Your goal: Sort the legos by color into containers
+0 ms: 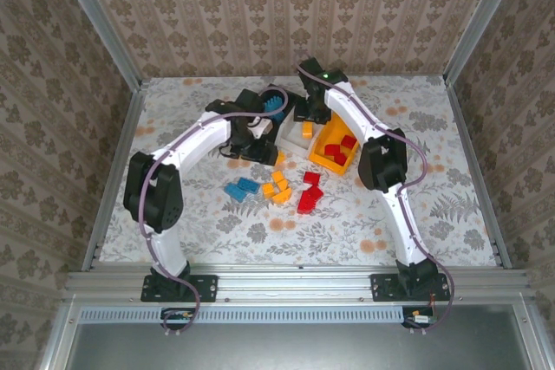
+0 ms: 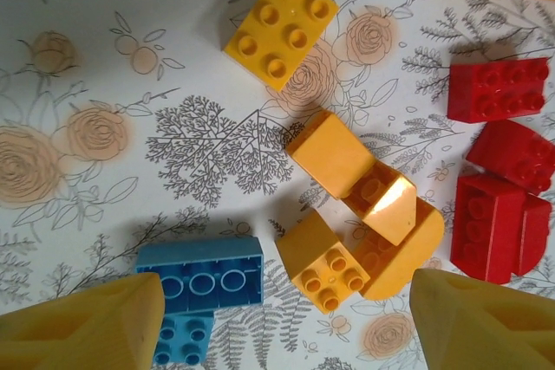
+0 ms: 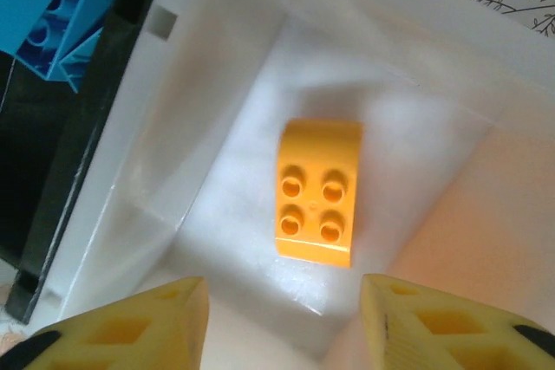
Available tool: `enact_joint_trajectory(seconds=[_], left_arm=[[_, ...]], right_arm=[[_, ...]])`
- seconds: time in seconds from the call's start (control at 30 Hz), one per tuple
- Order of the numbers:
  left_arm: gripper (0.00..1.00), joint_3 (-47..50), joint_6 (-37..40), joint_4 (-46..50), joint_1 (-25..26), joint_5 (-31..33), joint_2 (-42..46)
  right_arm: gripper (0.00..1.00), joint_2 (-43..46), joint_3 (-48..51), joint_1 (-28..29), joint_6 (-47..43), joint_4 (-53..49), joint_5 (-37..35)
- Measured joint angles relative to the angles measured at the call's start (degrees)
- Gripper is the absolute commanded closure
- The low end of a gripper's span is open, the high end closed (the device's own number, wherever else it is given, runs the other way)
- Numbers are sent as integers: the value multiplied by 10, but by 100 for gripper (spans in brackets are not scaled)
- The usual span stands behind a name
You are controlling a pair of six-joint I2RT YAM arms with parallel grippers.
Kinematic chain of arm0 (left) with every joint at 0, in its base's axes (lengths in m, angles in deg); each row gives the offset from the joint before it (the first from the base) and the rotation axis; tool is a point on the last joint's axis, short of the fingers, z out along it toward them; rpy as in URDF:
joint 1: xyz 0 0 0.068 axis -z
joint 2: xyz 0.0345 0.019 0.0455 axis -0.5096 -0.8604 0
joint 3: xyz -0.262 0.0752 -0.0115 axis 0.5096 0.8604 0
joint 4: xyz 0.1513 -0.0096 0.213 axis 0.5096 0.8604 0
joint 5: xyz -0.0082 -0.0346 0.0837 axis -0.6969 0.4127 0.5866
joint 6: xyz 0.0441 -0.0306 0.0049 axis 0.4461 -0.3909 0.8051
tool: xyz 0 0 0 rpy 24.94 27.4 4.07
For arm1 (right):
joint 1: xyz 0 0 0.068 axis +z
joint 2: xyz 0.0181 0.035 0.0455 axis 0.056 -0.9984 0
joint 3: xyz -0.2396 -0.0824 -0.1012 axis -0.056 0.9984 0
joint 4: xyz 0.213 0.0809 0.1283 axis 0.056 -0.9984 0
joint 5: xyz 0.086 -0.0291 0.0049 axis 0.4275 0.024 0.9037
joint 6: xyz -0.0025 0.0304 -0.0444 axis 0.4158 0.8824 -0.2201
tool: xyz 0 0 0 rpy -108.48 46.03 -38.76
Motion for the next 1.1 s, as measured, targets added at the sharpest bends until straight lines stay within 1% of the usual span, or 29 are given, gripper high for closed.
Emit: enact_joint_trajectory(seconds=[0.17, 0.27, 0.33, 0.43, 0.6, 0.73, 0.9, 1.0, 1.1], left_arm=[[25, -17, 15, -8, 7, 0, -35], [26, -34, 33, -14, 7, 0, -52], [27, -43, 48, -20, 7, 1, -63], [28, -61, 73, -27, 7, 4, -84], [29, -90, 112, -35, 7, 13, -126], [30, -116, 128, -41, 6, 14, -158], [31, -158, 134, -49, 4, 12, -201], [32, -175, 134, -55, 1, 4, -219], [33, -177, 134, -57, -2, -5, -228]], right_arm=[[44, 7, 1, 0, -7, -12, 0], [44, 46, 34, -2, -10, -15, 0], [44, 96, 78, -5, -10, -13, 0], [44, 196, 167, -16, -8, 1, 0], [44, 378, 343, -59, 17, 34, 4], [44, 473, 459, -93, 34, 42, 3], [43, 532, 556, -98, 53, 41, 4], [43, 553, 582, -97, 63, 41, 4], [43, 565, 588, -97, 71, 40, 3]])
